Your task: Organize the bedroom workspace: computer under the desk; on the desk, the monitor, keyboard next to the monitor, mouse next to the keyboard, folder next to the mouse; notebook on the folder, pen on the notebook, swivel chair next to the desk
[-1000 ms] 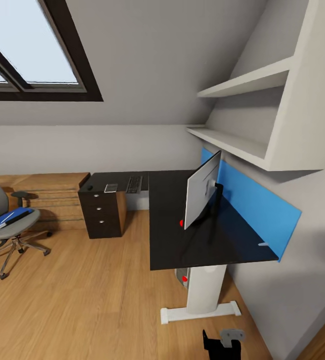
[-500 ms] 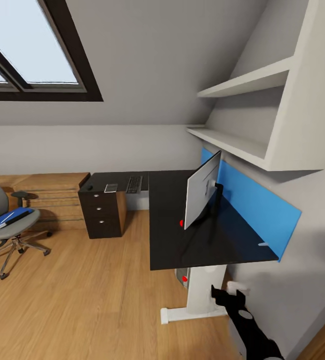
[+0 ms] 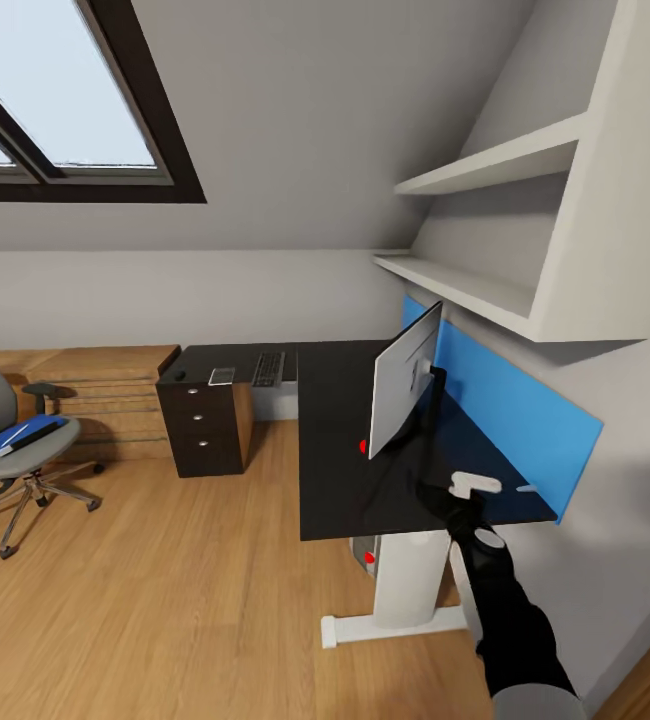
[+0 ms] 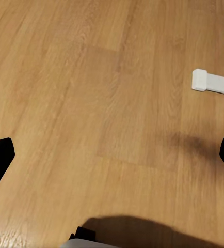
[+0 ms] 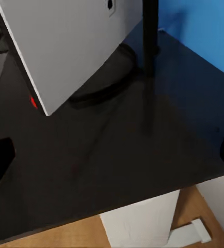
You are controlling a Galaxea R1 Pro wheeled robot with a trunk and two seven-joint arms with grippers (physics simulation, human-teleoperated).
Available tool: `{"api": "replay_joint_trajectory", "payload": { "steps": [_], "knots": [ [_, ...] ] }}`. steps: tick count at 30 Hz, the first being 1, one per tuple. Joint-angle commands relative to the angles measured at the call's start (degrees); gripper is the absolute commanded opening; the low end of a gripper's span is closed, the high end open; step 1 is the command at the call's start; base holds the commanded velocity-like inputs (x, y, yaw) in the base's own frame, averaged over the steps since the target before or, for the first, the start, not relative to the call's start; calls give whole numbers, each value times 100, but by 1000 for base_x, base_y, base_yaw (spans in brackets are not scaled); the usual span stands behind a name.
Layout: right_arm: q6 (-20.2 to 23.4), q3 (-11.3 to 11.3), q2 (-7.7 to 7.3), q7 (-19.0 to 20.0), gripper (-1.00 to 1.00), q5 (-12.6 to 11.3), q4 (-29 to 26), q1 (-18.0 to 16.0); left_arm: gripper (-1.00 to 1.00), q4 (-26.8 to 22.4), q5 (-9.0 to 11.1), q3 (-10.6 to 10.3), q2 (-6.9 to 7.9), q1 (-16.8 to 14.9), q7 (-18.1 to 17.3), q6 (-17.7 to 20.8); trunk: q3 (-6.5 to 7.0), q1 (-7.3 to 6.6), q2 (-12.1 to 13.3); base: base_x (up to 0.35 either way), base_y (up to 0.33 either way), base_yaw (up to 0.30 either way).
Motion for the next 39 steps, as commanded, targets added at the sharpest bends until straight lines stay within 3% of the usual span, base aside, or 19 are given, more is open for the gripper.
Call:
{"api": "replay_joint_trajectory", "payload": {
  "steps": [1,7,8,11,12,15,16,19,23,39],
  "knots": [
    [48,173,54,-1,100,60,-179,-5,100,5,61,-18,2,-5,-49,-12,-10,2,-8,0,0,0],
    [11,944,66,-295,100,69,-443,-5,100,8,71,10,7,-5,-41,-6,-10,2,-8,0,0,0],
    [-38,1195,66,-517,100,66,-456,-5,100,7,77,18,14,-5,-38,-8,-10,2,-8,0,0,0],
    [-174,1647,66,-921,100,64,-452,-5,100,14,82,25,21,-5,-36,-10,-10,2,-8,0,2,0],
    [-294,1974,66,-1222,100,65,-433,-5,100,11,83,30,24,-5,-35,-10,-10,2,-8,0,40,0],
    [-552,2503,66,-1871,100,59,-359,-5,100,12,84,32,18,-5,-39,-11,-10,2,-8,0,101,0],
    [-603,2588,66,-2008,100,55,-347,-5,100,10,83,31,16,-5,-39,-11,-10,2,-8,6,174,0],
    [-725,2788,66,-2334,100,47,-305,0,100,7,81,27,13,-5,-41,-11,-10,2,-8,58,217,0],
    [-792,2876,66,-2477,100,42,-196,1,100,7,79,25,11,-5,-42,-10,-10,2,-8,171,236,0],
    [-1071,2898,66,-2568,100,54,-73,4,100,12,78,10,2,-5,-42,-3,-10,2,-8,277,85,0]
  ]
}}
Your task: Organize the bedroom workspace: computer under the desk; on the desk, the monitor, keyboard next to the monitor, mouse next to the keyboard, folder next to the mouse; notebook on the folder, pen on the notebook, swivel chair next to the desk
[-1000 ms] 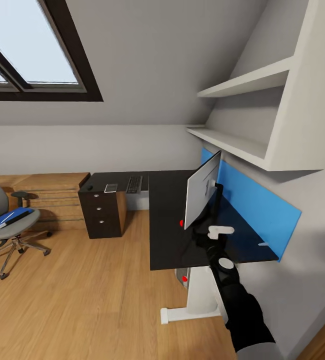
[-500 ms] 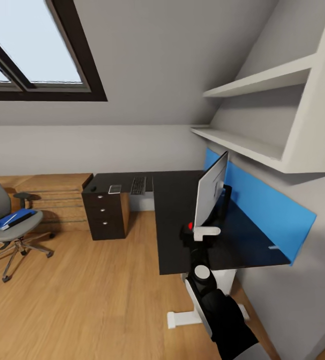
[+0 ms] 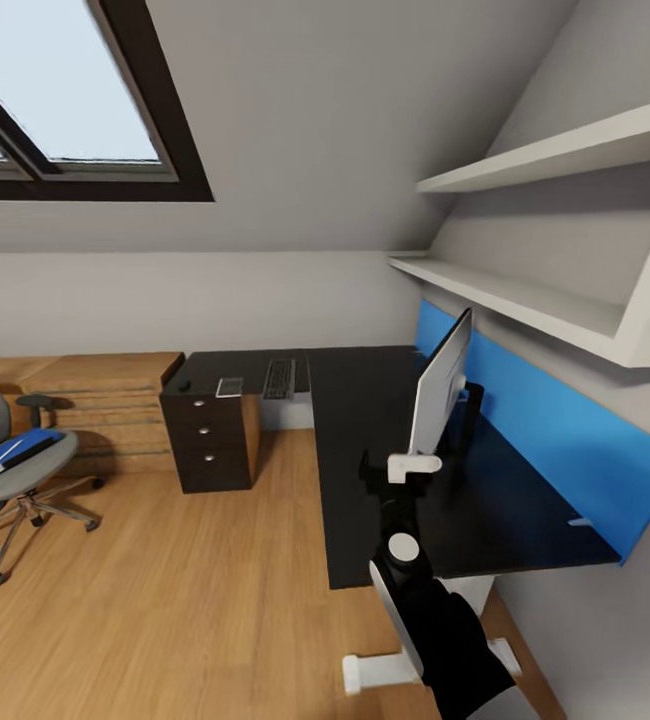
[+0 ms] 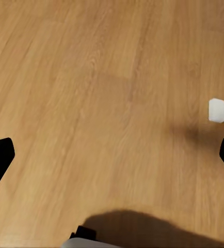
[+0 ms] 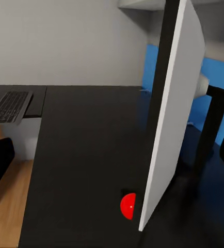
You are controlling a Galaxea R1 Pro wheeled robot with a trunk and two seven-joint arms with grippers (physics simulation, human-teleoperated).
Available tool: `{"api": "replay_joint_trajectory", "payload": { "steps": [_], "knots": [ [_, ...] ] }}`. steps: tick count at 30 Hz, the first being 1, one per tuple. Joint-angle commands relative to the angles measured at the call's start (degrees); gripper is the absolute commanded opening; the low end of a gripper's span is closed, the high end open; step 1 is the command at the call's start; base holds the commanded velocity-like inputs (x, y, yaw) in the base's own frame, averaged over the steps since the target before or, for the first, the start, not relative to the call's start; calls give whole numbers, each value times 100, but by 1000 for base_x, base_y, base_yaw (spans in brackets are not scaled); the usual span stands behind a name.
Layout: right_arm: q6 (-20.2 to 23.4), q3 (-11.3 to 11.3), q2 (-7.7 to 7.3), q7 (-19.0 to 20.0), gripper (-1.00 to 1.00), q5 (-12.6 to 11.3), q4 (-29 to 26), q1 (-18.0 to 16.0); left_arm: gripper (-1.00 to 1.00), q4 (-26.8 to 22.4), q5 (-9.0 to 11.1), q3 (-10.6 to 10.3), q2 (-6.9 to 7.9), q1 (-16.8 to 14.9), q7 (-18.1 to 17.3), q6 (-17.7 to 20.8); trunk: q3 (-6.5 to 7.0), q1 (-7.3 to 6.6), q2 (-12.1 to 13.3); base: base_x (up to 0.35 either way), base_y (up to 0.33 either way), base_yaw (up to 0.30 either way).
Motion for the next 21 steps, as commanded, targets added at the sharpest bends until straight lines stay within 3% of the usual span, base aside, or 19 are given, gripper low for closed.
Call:
{"api": "replay_joint_trajectory", "payload": {
  "steps": [1,10,21],
  "knots": [
    [18,6,0,-34,100,55,-3,-5,100,7,62,-19,1,-5,-50,-13,-10,5,-8,293,5,0],
    [-133,-79,0,-37,100,64,102,-6,100,12,62,-22,1,-5,-50,-13,-10,5,-8,256,-104,0],
    [-144,-467,0,-25,100,67,129,-5,100,11,62,-23,1,-5,-55,-13,-10,5,-8,38,-23,0]
  ]
}}
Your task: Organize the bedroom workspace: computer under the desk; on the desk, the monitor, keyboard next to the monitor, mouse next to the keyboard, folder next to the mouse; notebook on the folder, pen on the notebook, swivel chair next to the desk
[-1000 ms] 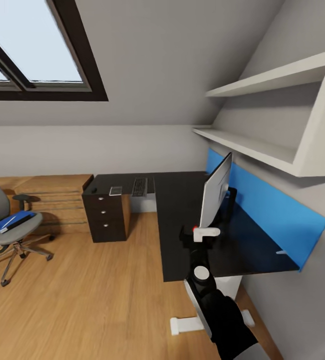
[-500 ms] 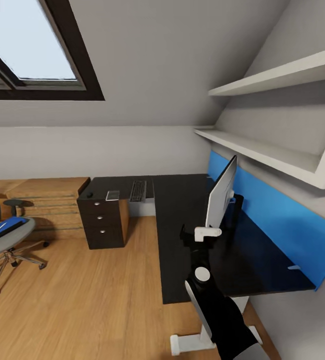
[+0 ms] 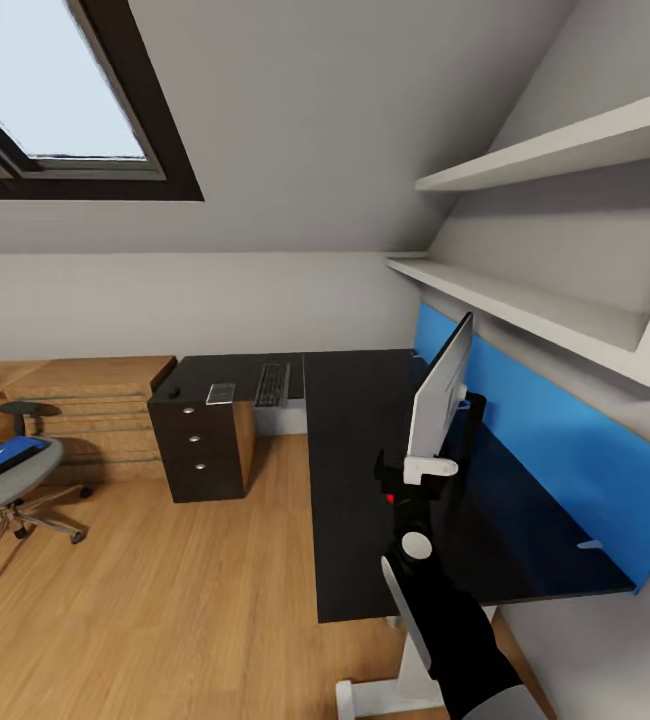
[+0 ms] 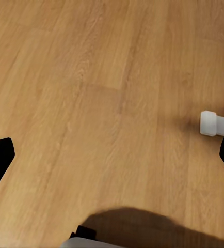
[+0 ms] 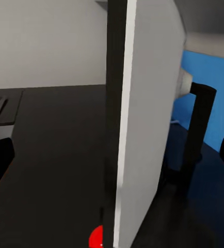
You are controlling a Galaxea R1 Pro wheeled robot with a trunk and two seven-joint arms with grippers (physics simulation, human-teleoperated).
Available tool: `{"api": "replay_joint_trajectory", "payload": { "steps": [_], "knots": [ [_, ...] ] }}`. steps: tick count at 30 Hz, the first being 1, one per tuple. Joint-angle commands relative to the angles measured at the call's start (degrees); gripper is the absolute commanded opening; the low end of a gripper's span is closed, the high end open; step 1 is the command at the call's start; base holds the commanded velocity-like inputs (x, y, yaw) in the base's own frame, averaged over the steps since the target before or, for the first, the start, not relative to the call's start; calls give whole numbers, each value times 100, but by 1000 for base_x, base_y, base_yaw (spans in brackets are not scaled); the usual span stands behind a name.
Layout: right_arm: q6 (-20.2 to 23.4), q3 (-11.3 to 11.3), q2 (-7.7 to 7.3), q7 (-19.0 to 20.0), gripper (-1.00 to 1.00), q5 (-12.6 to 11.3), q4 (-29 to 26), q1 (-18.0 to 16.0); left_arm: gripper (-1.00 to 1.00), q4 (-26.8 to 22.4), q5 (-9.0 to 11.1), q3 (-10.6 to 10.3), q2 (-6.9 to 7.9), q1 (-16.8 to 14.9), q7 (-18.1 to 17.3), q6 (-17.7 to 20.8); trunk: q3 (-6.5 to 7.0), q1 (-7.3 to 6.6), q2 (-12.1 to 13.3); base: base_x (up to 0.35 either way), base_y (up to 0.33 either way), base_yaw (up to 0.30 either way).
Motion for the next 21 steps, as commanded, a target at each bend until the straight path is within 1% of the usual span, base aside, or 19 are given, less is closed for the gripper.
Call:
{"api": "replay_joint_trajectory", "payload": {
  "steps": [1,5,10,13,21],
  "knots": [
    [44,-2,0,-32,100,55,-2,-5,100,6,62,-19,1,-5,-49,-13,-10,2,-8,5,-3,0],
    [44,-24,0,-34,100,58,-1,-5,100,2,62,-17,1,-5,-47,-13,-10,2,-8,55,-2,0],
    [44,-33,0,-29,100,63,3,-8,100,-1,62,-12,1,-5,-48,-13,-10,2,-8,219,0,0],
    [44,-34,0,-31,100,58,4,-6,100,-1,62,-14,1,-5,-49,-13,-10,2,-8,128,0,0],
    [48,-89,-6,-31,100,63,4,-7,100,5,62,-17,1,-5,-49,-13,-10,2,-8,39,0,0]
  ]
}}
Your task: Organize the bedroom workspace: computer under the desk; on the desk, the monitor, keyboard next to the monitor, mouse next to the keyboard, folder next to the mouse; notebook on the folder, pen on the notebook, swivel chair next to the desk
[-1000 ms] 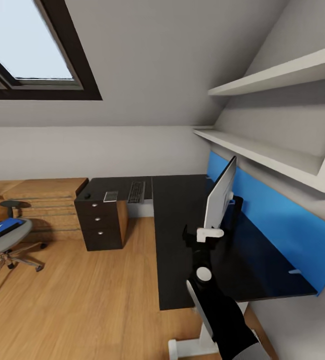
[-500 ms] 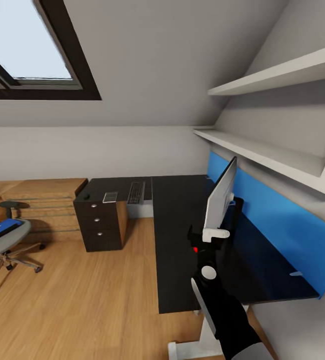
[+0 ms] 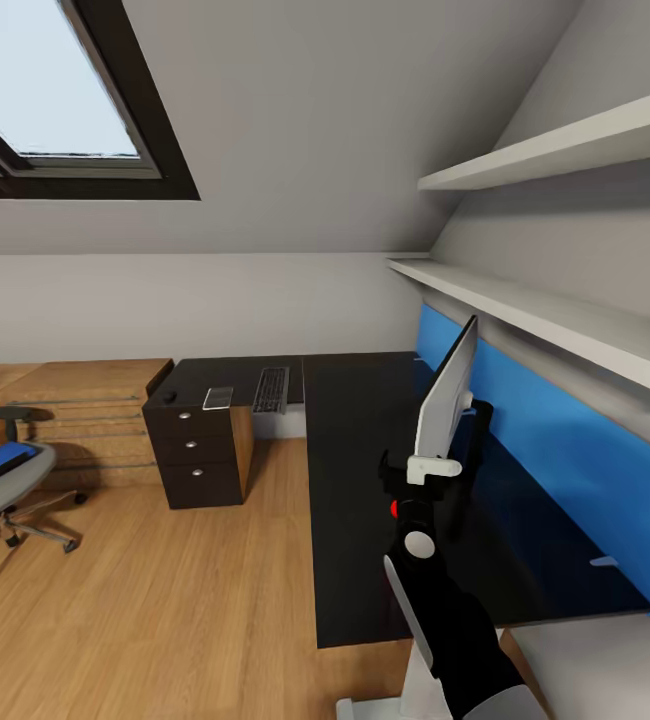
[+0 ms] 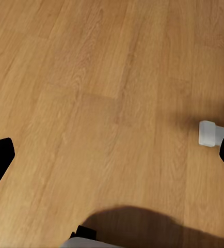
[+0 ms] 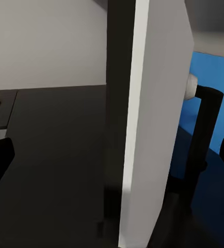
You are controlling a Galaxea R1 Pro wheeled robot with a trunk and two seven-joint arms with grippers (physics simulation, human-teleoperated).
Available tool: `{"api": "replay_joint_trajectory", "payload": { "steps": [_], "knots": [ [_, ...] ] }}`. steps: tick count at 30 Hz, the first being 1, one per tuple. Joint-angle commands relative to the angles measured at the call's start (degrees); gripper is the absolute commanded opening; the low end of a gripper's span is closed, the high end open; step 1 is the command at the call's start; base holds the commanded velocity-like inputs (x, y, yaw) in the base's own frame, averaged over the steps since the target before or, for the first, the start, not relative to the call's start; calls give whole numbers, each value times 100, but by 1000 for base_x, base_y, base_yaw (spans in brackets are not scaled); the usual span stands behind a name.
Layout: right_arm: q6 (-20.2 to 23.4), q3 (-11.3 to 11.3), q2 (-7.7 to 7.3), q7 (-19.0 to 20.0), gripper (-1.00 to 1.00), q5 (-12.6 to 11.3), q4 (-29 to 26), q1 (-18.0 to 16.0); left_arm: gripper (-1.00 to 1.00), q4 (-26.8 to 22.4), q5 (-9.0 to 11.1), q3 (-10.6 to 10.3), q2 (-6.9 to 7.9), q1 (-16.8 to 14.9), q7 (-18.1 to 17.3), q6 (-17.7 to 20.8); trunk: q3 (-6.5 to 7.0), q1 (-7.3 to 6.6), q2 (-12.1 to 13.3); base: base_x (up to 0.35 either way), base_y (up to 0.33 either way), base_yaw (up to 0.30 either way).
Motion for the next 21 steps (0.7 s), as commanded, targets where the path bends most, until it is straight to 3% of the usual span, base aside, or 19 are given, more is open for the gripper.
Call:
{"api": "replay_joint_trajectory", "payload": {
  "steps": [1,9,21],
  "knots": [
    [46,-13,-11,-30,100,56,-2,-5,100,3,62,-18,1,-5,-50,-13,-10,2,-8,71,0,0],
    [46,-150,-162,-26,100,42,-2,-3,100,2,62,-13,1,-5,-49,-13,-10,2,-8,190,0,0],
    [41,-203,-184,-17,100,43,100,-4,100,-2,62,-8,1,-5,-48,-28,-10,2,-8,31,0,0]
  ]
}}
